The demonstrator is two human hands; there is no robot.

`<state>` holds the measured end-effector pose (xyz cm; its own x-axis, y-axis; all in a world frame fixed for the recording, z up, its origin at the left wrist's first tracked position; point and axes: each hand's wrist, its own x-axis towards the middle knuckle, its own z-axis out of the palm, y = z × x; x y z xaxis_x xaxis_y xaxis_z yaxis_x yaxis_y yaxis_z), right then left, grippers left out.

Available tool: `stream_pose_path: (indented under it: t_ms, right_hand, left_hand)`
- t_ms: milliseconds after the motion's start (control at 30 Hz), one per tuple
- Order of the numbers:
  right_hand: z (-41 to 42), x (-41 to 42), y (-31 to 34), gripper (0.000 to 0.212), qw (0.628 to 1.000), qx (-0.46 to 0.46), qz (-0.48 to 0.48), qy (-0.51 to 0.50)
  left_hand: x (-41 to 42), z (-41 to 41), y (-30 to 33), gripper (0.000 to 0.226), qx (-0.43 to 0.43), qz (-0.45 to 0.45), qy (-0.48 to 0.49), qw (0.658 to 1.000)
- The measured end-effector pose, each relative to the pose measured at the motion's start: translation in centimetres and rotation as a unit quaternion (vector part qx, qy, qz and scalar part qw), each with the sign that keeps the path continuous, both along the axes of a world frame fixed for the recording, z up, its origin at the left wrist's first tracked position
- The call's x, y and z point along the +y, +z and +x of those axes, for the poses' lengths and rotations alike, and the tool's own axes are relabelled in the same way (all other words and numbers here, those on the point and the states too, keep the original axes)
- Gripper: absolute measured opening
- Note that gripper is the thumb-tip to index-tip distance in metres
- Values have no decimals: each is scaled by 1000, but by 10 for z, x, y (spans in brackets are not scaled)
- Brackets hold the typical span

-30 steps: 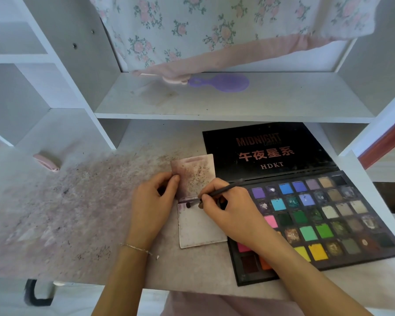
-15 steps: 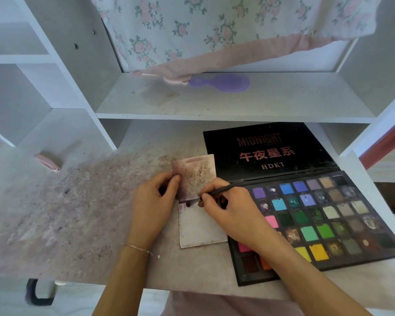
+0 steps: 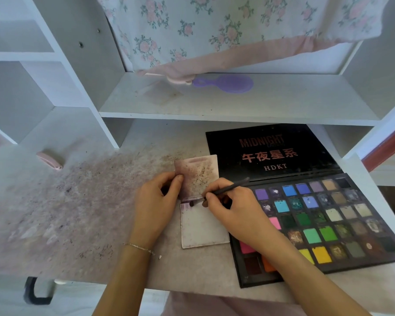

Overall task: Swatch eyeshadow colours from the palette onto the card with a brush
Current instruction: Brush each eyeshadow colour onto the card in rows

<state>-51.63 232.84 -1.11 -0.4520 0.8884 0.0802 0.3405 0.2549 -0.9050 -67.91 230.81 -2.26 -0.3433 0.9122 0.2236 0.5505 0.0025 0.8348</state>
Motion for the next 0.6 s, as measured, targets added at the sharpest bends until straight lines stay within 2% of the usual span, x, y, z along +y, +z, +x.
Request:
stream_pose_path:
  t_ms: [267, 600]
  right_hand:
    - [11, 3, 7, 27, 991, 125, -10, -55]
    - [77, -8, 10, 23, 966, 145, 11, -212]
  left_hand:
    - [0, -3, -1, 11, -5, 1, -6, 1000]
    - [1, -3, -1, 10, -33, -7, -12, 999]
